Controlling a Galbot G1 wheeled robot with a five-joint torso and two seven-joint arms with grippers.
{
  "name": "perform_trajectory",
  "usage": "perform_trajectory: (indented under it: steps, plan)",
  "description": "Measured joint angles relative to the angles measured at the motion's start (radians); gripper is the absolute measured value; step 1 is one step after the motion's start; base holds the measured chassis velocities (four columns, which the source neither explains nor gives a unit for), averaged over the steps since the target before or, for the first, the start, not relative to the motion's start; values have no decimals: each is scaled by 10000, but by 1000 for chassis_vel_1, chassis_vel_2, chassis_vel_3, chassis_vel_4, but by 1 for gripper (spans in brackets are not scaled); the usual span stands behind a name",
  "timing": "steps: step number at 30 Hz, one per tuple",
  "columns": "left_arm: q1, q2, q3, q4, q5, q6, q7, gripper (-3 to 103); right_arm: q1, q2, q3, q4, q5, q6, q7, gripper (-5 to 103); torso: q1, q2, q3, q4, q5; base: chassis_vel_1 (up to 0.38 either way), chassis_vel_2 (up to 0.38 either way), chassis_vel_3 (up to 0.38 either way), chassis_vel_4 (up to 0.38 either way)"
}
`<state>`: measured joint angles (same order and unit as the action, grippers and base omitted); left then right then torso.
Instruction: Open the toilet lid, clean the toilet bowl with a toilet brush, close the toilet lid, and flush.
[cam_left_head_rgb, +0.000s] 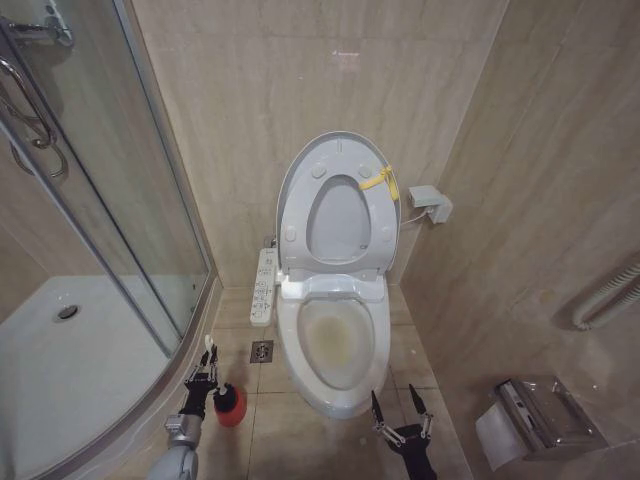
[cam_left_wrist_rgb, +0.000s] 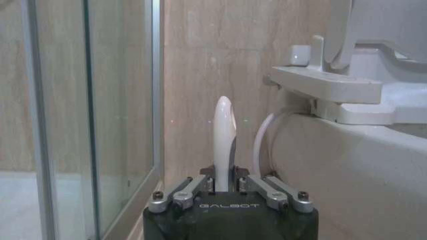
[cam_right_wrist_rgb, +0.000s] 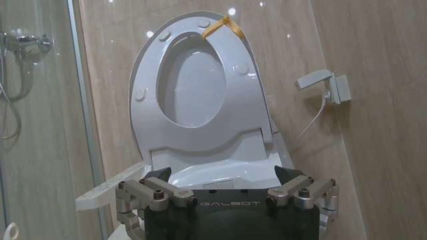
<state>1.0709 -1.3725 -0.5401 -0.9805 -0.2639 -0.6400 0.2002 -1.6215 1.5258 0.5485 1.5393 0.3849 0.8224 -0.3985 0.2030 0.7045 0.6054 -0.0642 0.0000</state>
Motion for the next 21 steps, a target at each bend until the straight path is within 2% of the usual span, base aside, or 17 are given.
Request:
perform_trajectory:
  steps: [13,21]
  plan:
    - [66,-146,-113,346,426,93,6,16,-8,-110,28,10,157,7,-17,100,0,0,0,1,-1,0,0,0,0]
    - [816,-141,-211,-375,651,363,-467,18,114,-61,20,-124,171,7,-29,100,0,0,0,3,0,0,0,0,0]
